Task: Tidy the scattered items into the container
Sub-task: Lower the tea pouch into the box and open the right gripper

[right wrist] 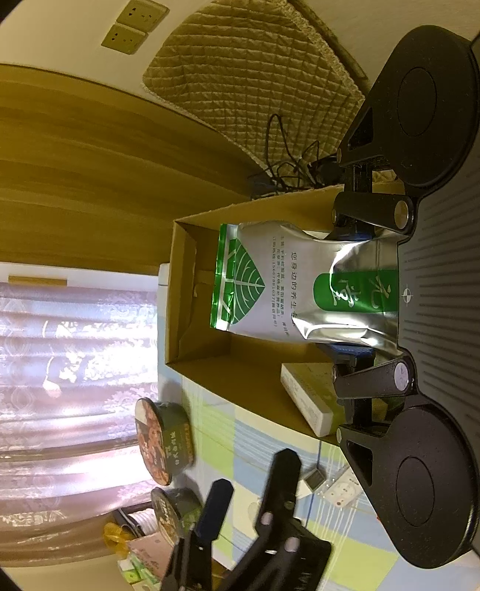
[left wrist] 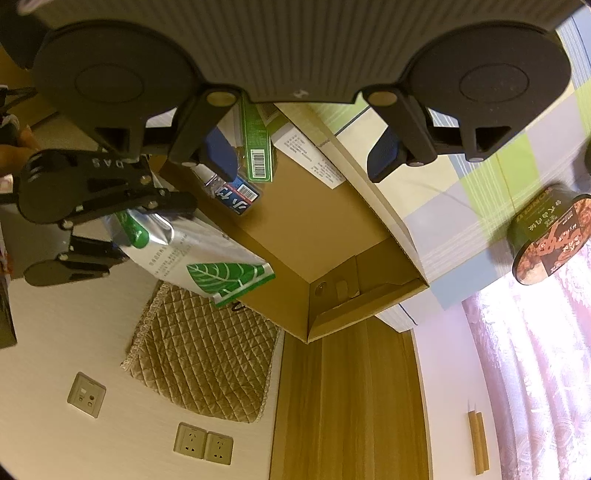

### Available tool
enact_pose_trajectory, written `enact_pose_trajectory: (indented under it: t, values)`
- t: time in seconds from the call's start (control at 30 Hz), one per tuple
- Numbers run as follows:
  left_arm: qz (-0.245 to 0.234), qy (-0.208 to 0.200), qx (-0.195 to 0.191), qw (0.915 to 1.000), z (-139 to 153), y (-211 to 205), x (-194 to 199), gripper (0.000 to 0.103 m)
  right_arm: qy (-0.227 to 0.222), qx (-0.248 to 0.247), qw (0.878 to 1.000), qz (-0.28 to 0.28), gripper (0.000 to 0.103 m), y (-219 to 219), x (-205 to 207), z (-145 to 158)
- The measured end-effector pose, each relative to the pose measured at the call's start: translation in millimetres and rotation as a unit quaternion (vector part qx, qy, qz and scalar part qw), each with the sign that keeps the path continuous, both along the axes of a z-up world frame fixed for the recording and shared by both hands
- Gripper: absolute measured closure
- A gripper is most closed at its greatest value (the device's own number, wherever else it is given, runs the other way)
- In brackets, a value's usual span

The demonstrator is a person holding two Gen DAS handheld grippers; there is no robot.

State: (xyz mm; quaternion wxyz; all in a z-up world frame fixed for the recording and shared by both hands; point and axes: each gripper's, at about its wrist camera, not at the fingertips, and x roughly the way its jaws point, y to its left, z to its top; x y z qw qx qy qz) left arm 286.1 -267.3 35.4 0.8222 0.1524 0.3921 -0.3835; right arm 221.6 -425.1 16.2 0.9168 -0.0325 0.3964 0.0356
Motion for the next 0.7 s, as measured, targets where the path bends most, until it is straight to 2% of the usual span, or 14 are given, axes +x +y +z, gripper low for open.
enact_pose_trajectory:
  t: [0.5,0.53,0.57,0.6,0.7]
  values:
    - [0.005,0.002,0.002,1.0,-0.4,6.2,0.6,0.03,-0.011,0.003,1.0,0.0,0.053,5.9,15.9,-3.1]
    - [0.006,0.002,0.002,1.0,0.0,6.8,0.5,0.03,-0.012,0.008,1.0,0.0,0.051,4.5,17.5,-3.7]
    - [0.006,0.002,0.001,1.0,0.1,7.6,0.5,0.03,-0.016,0.012,1.0,-0.001,0.034,3.0,18.1,-3.7]
    - [0.007,0.002,0.002,1.0,0.1,8.4,-0.1,0.03,-0.024,0.012,1.0,-0.005,0.024,1.6,17.9,-2.7]
    - [0.01,0.003,0.003,0.9999,-0.6,11.2,0.2,0.03,-0.027,0.017,0.999,-0.01,0.024,-3.3,19.5,-0.2]
